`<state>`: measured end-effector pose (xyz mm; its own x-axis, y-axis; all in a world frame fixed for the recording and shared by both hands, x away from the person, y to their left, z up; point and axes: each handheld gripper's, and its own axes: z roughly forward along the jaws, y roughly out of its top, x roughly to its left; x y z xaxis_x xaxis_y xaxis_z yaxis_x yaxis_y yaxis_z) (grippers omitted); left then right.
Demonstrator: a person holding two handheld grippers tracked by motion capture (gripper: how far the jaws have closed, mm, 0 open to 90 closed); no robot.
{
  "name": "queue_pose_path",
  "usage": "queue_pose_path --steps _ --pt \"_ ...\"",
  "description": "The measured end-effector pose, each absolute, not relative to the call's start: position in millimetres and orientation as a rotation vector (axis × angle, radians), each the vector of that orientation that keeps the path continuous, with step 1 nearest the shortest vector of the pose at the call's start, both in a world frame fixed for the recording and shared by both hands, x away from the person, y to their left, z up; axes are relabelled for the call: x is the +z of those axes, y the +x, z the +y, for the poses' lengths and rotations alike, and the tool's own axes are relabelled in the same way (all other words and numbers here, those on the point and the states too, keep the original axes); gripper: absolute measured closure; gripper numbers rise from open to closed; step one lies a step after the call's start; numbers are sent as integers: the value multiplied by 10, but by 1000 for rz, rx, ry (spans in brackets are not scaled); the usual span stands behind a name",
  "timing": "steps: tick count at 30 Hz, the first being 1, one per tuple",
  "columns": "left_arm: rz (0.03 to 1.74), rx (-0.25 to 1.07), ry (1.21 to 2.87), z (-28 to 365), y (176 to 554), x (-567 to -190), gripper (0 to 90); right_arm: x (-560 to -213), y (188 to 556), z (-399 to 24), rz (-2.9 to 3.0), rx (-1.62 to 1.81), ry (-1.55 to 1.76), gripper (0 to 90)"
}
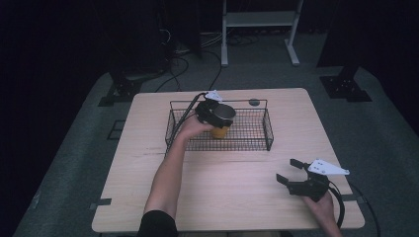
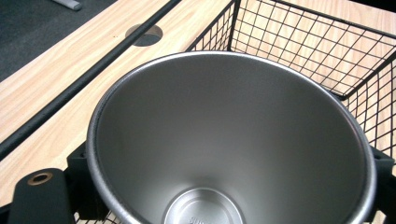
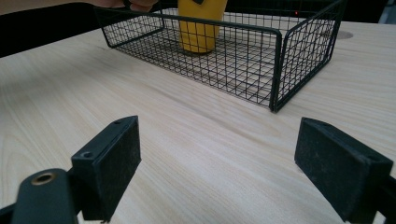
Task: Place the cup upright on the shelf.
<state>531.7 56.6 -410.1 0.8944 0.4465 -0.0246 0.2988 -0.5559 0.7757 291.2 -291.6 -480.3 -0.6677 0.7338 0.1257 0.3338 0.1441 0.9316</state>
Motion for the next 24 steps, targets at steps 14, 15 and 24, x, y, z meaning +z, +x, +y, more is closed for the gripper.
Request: queue_pose_path --steps 14,15,24 --pt "545 246 2247 612 5312 -4102 82 -4803 2914 -2915 2069 1533 1025 135" --pt "542 250 2245 609 5308 -4099 81 -4803 2914 -2915 2069 1533 1025 135" --pt "562 274 2239 631 5296 -4075 18 -4802 2913 -2916 2070 1532 1022 134"
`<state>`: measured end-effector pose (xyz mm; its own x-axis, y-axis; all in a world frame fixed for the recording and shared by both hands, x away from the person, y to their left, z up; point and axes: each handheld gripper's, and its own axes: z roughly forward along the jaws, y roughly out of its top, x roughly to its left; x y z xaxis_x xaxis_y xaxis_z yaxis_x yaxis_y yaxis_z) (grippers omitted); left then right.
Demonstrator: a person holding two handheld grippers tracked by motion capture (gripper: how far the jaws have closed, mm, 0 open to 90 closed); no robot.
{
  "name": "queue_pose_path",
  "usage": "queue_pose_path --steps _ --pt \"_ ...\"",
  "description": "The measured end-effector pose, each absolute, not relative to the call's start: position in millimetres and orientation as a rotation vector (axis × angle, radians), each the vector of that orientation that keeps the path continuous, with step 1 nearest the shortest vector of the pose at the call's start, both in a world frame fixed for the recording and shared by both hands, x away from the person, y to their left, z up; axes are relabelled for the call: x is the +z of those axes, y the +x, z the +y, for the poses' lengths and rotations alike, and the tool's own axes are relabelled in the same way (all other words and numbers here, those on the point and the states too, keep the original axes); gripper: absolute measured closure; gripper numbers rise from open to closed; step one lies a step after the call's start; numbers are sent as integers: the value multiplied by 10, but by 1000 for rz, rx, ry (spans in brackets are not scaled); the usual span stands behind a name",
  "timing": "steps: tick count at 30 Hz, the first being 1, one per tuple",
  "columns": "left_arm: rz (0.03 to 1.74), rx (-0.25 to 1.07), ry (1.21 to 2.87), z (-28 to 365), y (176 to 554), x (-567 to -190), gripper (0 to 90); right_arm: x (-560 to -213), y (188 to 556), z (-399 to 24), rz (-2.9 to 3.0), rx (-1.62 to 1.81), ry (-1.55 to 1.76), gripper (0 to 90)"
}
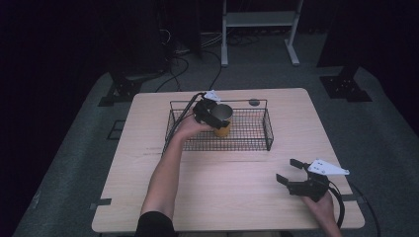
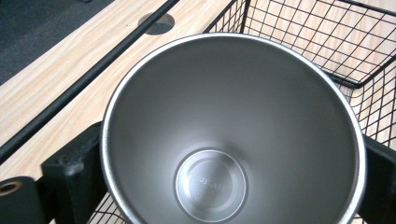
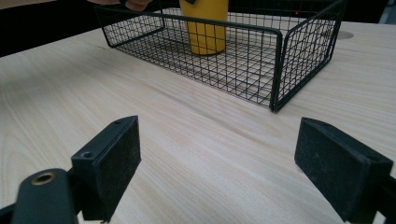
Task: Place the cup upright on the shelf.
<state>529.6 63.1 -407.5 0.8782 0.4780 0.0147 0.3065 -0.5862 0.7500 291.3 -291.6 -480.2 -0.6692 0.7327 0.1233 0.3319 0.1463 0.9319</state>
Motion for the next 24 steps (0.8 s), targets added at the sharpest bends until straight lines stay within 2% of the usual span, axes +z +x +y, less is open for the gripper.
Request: queue_pose_path --steps 24 --pt "546 301 2137 697 5252 -3936 0 -4803 2913 -2915 2072 1531 1021 134"
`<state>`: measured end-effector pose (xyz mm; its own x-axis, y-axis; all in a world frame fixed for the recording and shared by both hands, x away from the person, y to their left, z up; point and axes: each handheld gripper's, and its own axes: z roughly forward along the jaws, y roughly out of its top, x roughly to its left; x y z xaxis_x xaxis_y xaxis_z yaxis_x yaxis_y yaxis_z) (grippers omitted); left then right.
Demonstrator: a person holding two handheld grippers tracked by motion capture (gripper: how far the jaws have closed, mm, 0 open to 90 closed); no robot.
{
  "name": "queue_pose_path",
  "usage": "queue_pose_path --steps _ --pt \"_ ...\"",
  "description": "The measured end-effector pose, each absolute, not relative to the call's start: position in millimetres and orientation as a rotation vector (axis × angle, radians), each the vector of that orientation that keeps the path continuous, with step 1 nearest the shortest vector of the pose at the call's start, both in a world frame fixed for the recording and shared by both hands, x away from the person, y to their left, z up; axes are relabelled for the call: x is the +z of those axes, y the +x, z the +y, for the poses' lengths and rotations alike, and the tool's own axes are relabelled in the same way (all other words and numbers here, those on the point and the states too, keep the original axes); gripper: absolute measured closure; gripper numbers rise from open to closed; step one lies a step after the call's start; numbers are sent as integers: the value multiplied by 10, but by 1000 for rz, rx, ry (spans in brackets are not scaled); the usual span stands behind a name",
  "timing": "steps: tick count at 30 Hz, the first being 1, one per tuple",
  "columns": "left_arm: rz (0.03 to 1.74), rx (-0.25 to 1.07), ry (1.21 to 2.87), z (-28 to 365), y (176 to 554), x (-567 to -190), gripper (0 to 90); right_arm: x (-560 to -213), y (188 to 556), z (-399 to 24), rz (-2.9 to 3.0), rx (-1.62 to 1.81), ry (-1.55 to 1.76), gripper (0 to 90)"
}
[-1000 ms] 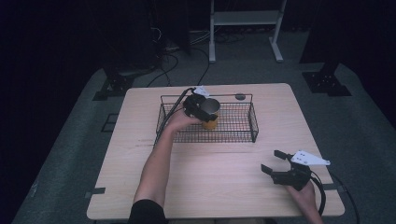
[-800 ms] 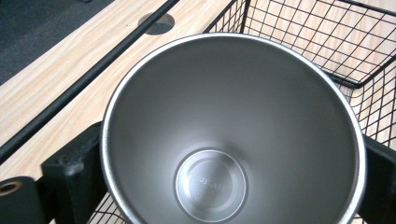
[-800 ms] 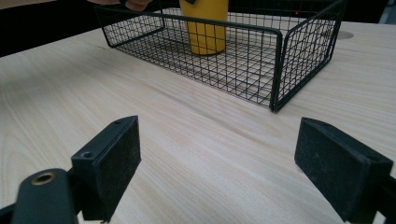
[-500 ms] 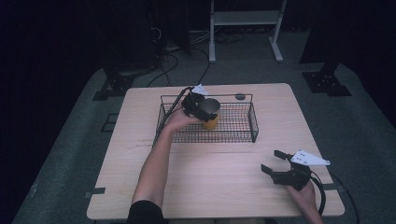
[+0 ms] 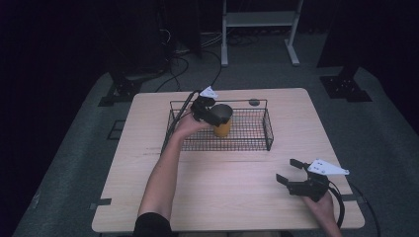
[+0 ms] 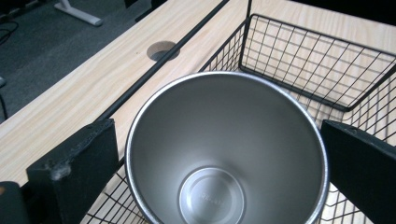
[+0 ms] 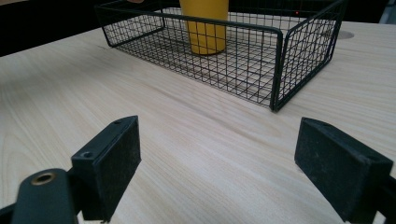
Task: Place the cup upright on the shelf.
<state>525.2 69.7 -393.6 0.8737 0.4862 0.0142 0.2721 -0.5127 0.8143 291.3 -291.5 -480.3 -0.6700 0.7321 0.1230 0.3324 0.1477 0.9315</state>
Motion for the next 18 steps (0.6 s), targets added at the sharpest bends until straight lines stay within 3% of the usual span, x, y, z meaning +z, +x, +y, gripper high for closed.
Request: queue_pose_path --steps 18 --pt "513 292 2075 712 5156 -3825 0 -4801 2910 -2931 2069 1542 1016 134"
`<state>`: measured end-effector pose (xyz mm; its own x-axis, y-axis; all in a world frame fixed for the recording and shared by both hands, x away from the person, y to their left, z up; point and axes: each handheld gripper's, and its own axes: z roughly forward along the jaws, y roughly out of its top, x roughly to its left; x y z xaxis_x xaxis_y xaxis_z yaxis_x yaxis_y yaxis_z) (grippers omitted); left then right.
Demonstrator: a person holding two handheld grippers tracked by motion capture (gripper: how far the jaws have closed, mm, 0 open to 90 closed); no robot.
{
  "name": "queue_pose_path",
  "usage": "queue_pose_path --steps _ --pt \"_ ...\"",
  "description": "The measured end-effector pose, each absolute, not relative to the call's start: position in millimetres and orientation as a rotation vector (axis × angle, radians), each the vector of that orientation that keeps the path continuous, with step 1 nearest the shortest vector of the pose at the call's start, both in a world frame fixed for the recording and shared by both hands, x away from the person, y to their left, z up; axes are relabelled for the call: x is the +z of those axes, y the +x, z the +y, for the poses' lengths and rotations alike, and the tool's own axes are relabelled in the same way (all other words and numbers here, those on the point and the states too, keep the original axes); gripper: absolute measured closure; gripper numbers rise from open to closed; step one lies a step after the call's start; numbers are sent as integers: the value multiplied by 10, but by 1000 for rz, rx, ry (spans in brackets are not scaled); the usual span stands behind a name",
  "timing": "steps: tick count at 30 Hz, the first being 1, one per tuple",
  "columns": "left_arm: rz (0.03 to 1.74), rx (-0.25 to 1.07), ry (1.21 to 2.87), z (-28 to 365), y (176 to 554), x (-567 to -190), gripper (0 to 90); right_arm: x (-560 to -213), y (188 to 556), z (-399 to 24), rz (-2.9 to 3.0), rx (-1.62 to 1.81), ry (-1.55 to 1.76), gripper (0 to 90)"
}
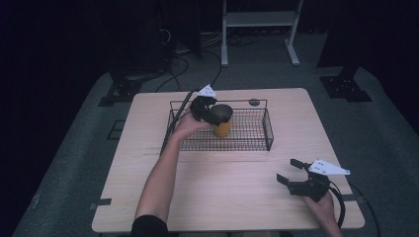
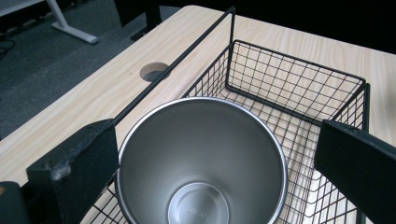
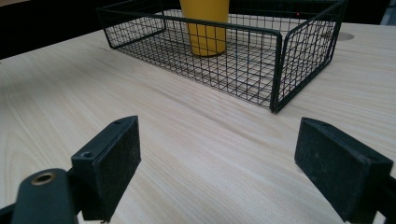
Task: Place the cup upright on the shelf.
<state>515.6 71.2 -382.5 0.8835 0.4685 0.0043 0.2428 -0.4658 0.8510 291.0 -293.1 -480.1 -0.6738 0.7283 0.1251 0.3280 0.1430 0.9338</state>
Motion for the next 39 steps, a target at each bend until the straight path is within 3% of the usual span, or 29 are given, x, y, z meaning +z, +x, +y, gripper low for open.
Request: queue_pose_path --steps 39 --pt "420 246 1984 795 4770 -3671 0 -4804 2903 -2914 2067 1513 1028 134"
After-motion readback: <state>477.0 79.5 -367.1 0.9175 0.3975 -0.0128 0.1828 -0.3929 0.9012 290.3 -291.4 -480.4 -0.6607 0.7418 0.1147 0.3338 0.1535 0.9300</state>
